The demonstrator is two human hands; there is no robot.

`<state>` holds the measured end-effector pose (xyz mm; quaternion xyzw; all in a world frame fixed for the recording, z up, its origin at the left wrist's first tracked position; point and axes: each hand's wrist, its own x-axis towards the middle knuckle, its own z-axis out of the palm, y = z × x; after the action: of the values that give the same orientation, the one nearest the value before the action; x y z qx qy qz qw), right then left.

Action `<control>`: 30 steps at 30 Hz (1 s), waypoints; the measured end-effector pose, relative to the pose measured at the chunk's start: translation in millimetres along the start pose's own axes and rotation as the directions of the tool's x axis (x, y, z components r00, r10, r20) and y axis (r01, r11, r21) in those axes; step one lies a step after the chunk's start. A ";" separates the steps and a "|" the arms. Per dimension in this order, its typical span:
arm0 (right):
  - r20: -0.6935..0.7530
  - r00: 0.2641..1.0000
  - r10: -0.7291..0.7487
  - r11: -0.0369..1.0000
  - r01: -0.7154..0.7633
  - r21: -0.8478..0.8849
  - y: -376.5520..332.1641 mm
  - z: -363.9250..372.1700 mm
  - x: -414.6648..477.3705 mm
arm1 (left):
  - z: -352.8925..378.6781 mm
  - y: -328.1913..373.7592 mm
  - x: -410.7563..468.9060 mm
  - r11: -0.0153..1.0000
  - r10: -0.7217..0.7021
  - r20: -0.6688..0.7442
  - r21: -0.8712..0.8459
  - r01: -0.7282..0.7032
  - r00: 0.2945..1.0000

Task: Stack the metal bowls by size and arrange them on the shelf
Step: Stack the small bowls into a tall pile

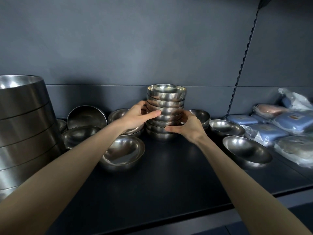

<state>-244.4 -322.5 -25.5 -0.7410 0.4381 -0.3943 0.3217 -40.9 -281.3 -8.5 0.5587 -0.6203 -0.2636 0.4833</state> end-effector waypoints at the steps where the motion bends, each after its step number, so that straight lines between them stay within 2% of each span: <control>1: -0.003 1.000 0.001 1.000 -0.001 0.001 0.0 0.3 1.1 | -0.6 -0.3 0.8 1.000 -0.002 0.002 0.006 0.002 1.000; 7: -0.010 1.000 0.004 0.999 -0.004 -0.032 -2.0 2.7 7.5 | -1.8 1.2 6.0 1.000 0.004 -0.031 0.014 -0.003 1.000; 24: 0.025 0.999 0.022 0.995 -0.020 -0.098 -8.8 2.0 10.7 | -7.7 7.0 10.6 0.995 -0.057 0.002 0.078 0.057 0.998; 30: 0.063 0.996 0.055 0.988 -0.046 -0.146 -15.6 -2.3 4.8 | -7.2 22.0 3.1 0.967 -0.109 -0.029 0.228 0.113 0.994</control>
<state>-238.7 -320.7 -10.1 -0.7637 0.4731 -0.3283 0.2918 -43.9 -277.5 14.3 0.6467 -0.6104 -0.2123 0.4052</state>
